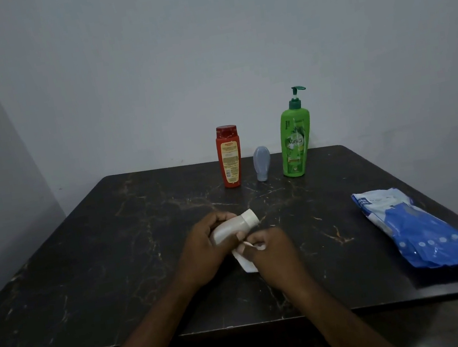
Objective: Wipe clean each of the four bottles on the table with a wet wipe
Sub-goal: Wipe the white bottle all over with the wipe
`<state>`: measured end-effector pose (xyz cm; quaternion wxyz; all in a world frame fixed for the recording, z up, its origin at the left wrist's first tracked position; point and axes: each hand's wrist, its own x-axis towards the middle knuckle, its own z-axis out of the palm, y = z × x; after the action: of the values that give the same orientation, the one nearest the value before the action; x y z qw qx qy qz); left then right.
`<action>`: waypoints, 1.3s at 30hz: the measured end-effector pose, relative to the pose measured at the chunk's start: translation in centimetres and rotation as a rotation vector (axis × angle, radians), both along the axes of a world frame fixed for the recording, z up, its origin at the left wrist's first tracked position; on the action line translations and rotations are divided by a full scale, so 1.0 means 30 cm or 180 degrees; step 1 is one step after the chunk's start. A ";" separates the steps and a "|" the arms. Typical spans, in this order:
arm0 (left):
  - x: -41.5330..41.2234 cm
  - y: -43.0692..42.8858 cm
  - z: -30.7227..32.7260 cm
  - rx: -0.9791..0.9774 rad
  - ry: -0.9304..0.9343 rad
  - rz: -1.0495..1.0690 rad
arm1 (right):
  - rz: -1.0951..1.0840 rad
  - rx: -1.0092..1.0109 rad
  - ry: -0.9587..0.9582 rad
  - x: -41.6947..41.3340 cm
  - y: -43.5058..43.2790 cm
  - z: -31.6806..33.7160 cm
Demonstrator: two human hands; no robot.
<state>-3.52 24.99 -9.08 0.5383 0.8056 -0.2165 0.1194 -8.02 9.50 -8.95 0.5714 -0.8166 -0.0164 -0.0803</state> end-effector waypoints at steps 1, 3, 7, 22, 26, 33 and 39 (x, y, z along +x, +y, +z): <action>-0.001 0.000 -0.001 0.0087 -0.0056 0.0031 | 0.0011 0.0038 -0.0010 -0.005 -0.006 0.005; -0.002 0.000 -0.005 0.0305 -0.0091 0.0073 | -0.0082 0.0016 0.0017 -0.012 -0.031 0.009; 0.008 -0.003 -0.006 0.0683 0.0015 0.0087 | -0.0474 -0.0063 -0.0008 -0.026 -0.122 0.018; 0.022 0.003 -0.022 0.1070 0.0250 -0.0021 | 0.0196 -0.3005 -0.1098 0.045 -0.099 0.064; 0.019 0.000 -0.026 0.1101 0.0165 -0.0078 | 0.0240 -0.3378 -0.0779 0.102 -0.077 0.120; 0.009 -0.004 -0.012 0.1003 0.0237 -0.0074 | -0.0156 -0.2742 -0.1327 -0.025 -0.080 -0.014; 0.005 -0.004 -0.013 0.0990 0.0138 -0.0070 | -0.0253 -0.2950 -0.1076 0.041 -0.069 0.032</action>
<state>-3.37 24.88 -9.48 0.4129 0.8793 -0.2295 0.0611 -6.80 7.42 -7.99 0.1340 -0.9603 -0.1117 -0.2175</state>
